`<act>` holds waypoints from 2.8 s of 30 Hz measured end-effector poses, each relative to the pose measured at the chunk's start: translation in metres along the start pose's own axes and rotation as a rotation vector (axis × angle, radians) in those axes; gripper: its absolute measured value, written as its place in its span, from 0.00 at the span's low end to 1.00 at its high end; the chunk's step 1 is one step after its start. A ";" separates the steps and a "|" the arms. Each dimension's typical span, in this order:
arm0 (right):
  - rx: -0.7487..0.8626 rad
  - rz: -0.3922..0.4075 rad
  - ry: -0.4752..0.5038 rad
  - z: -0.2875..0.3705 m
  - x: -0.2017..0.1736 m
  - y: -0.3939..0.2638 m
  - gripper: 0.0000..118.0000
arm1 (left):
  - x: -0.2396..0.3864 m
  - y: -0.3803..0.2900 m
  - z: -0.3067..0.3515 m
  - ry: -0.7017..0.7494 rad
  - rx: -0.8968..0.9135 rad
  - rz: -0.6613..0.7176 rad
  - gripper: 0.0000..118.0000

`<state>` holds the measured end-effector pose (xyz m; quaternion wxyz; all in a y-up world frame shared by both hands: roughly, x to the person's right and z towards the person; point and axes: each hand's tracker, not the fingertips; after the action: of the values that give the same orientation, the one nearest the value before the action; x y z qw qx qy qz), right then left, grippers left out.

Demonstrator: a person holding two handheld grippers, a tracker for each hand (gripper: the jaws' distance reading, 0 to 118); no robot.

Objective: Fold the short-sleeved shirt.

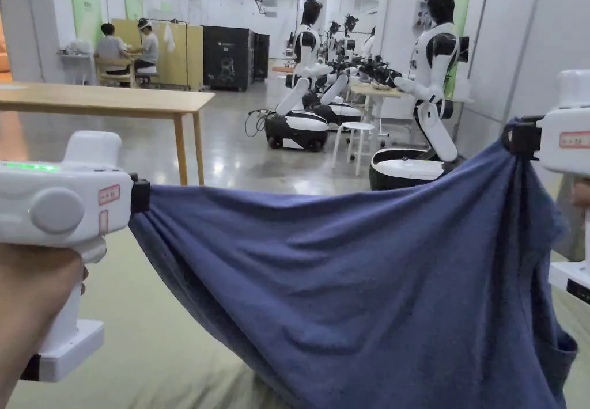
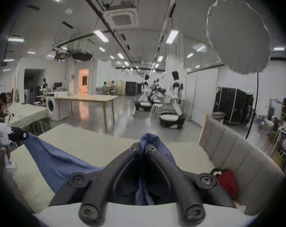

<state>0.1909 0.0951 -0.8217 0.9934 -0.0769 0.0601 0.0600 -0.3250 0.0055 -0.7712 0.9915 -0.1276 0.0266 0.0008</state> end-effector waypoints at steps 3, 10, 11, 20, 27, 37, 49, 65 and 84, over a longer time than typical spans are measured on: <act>0.037 -0.004 -0.020 -0.008 0.009 0.041 0.05 | 0.001 0.044 -0.019 0.050 0.033 -0.067 0.00; 0.139 -0.028 -0.048 -0.030 0.017 0.113 0.05 | 0.005 0.131 -0.027 0.118 0.107 -0.101 0.00; 0.149 -0.027 -0.049 -0.032 0.016 0.119 0.05 | 0.004 0.140 -0.026 0.128 0.118 -0.108 0.00; 0.162 -0.016 -0.069 -0.068 0.010 0.111 0.05 | -0.014 0.152 -0.058 0.151 0.138 -0.105 0.00; 0.050 -0.044 -0.068 -0.114 0.011 0.021 0.05 | -0.005 0.065 -0.096 0.143 0.039 -0.043 0.00; 0.002 -0.045 -0.027 -0.024 0.019 -0.062 0.05 | 0.021 -0.014 -0.018 0.047 0.002 -0.018 0.00; -0.307 -0.003 0.057 0.170 -0.006 -0.297 0.05 | 0.025 -0.228 0.151 -0.031 -0.299 -0.006 0.01; -0.242 -0.165 0.041 0.239 -0.055 -0.368 1.00 | 0.075 -0.307 0.225 -0.014 -0.146 -0.091 1.00; -0.258 -0.040 0.079 0.246 -0.140 -0.382 0.01 | 0.014 -0.373 0.241 0.090 -0.423 -0.020 0.00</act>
<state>0.1288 -0.2552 -0.5068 0.9731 -0.2077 0.0895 0.0443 -0.2955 -0.2945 -0.4444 0.9403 -0.3332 0.0688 -0.0090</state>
